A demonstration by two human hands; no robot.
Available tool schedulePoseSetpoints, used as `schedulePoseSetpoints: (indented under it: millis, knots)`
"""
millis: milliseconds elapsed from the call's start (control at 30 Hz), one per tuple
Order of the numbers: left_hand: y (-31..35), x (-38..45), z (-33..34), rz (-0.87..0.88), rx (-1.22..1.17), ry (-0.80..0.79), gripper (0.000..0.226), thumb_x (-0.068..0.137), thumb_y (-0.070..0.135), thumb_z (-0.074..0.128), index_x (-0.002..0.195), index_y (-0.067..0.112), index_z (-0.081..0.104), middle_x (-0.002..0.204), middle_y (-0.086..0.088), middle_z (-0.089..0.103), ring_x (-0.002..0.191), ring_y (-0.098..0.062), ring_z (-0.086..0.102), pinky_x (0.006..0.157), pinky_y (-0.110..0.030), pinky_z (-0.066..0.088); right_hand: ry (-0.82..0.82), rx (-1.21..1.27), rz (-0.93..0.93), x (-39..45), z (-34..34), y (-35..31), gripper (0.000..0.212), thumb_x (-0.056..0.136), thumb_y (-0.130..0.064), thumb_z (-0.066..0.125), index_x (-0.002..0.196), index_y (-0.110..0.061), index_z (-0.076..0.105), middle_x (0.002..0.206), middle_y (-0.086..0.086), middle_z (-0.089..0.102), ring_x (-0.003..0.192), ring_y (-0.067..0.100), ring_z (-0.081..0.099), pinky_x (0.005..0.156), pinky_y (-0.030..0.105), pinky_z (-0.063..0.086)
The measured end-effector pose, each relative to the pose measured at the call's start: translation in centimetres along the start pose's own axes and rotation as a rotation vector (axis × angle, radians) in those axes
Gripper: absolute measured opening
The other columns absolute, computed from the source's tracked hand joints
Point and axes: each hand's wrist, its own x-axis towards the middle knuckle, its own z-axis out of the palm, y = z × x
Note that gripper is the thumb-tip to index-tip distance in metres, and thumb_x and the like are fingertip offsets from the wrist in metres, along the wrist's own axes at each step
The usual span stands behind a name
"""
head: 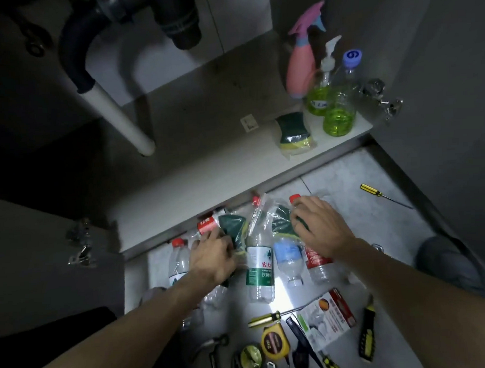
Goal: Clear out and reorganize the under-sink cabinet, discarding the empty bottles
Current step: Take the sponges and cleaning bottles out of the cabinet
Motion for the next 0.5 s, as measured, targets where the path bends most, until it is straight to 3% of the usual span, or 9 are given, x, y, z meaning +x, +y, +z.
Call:
schedulePoseSetpoints:
  millis: [100,200,267,367,500]
  knots:
    - [1.3,1.7,-2.4,-0.013,0.003,0.104,0.032,0.088,0.052,0.041,0.089,0.027,0.061,0.105,0.004,0.063,0.088,-0.013,0.047,0.077,-0.034,0.041,0.14,0.043,0.147,1.8,-2.4,0.9,0.044,0.096,-0.037,0.028,0.098,-0.015,0.066,0.105,-0.002,0.056,0.098,0.017,0.05,0.088,0.037,0.044]
    - [3.8,5.4,-7.0,0.063,-0.113,0.238,0.036,0.086,0.051,0.038,0.092,0.026,0.063,0.093,0.003,0.064,0.078,-0.017,0.056,0.064,-0.031,0.046,0.327,0.058,0.232,4.6,-6.4,2.9,0.024,0.095,-0.028,0.039,0.098,-0.018,0.061,0.098,-0.002,0.054,0.092,0.019,0.048,0.078,0.036,0.041]
    - [6.2,8.8,-10.5,0.112,-0.171,0.315,0.032,0.087,0.05,0.042,0.096,0.028,0.063,0.096,0.003,0.064,0.084,-0.024,0.061,0.065,-0.031,0.045,0.443,0.063,0.288,6.8,-9.7,4.6,0.016,0.092,-0.02,0.05,0.107,-0.018,0.056,0.104,0.0,0.054,0.098,0.021,0.049,0.078,0.035,0.04]
    - [10.7,13.9,-14.3,0.129,-0.265,0.368,0.027,0.086,0.046,0.05,0.104,0.029,0.06,0.112,-0.001,0.059,0.1,-0.03,0.061,0.073,-0.032,0.043,0.575,0.061,0.367,10.0,-14.1,6.5,0.038,0.085,-0.019,0.058,0.122,-0.013,0.05,0.12,0.008,0.05,0.111,0.026,0.048,0.089,0.043,0.044]
    - [15.8,19.4,-15.6,0.028,-0.32,0.259,0.051,0.085,0.055,0.06,0.127,0.028,0.052,0.139,-0.007,0.043,0.119,-0.034,0.052,0.089,-0.039,0.047,0.668,0.066,0.377,13.1,-16.7,7.1,0.061,0.084,-0.03,0.067,0.137,-0.011,0.043,0.133,0.009,0.047,0.123,0.03,0.047,0.095,0.046,0.046]
